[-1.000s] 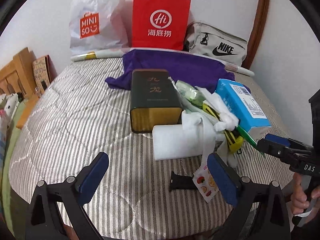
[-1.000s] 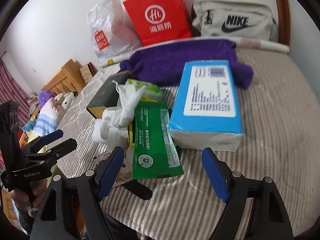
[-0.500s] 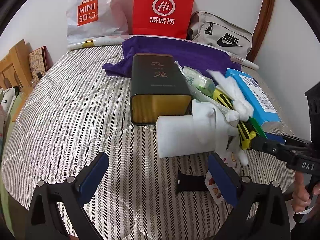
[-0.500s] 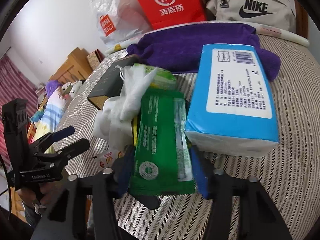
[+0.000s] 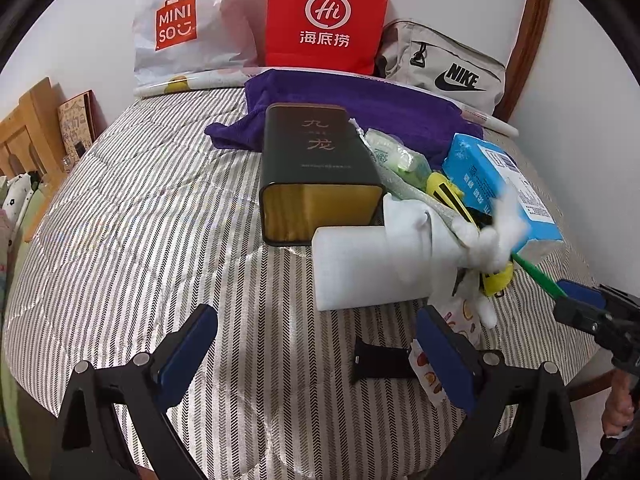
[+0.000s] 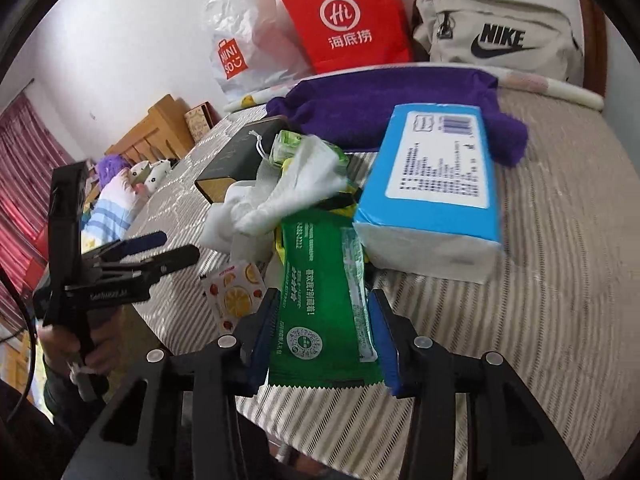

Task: Organize soft objects
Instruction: 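Reach the right gripper to the green snack packet and grasp it, then lift the green packet with the right gripper while the left gripper grasps white tissue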

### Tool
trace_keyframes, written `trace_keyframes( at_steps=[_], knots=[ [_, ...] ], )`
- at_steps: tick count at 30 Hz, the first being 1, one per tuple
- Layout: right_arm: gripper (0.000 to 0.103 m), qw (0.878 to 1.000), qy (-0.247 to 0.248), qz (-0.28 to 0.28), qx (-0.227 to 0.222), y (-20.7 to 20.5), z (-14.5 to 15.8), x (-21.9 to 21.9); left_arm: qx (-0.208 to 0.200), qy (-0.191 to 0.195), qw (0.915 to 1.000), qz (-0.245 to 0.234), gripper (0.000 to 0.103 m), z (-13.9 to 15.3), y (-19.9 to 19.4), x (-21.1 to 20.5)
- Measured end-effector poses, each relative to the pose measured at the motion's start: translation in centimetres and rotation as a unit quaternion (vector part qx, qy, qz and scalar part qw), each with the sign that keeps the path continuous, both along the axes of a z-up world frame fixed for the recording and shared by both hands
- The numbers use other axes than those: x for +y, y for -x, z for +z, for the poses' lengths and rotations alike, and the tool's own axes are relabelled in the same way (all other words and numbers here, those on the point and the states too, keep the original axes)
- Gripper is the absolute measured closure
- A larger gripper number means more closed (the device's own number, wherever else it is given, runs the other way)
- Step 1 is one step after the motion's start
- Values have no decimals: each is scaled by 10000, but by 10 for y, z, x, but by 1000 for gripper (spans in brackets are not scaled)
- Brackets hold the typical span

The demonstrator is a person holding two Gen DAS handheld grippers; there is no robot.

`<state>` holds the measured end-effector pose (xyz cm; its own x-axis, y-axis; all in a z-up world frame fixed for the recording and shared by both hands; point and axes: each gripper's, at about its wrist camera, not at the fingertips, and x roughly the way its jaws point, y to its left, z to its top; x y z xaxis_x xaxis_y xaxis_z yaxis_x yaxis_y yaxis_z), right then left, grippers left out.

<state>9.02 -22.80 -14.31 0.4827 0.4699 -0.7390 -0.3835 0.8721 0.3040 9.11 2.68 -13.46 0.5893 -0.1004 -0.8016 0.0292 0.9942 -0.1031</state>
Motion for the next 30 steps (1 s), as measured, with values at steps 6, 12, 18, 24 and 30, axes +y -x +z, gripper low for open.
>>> trace_keyframes(
  at_steps=[6,12,18,24,30],
  knots=[
    [62,9990,449,-46,45,14,-14,-10,-7,-16,10000,-5,4,3,2,-2],
    [63,9987,455,-3,226,11,-33,-10,15,-44,10000,-51,4,1,2,-5],
    [45,9969,788,52,23,-4,-36,2,80,-68,9999,-126,4,-3,-1,-9],
    [45,9954,920,249,-46,-25,-44,18,117,-68,9998,-166,4,-7,-4,-10],
    [59,9965,697,425,-202,-20,-38,18,-71,58,9992,-395,4,1,0,-15]
  ],
)
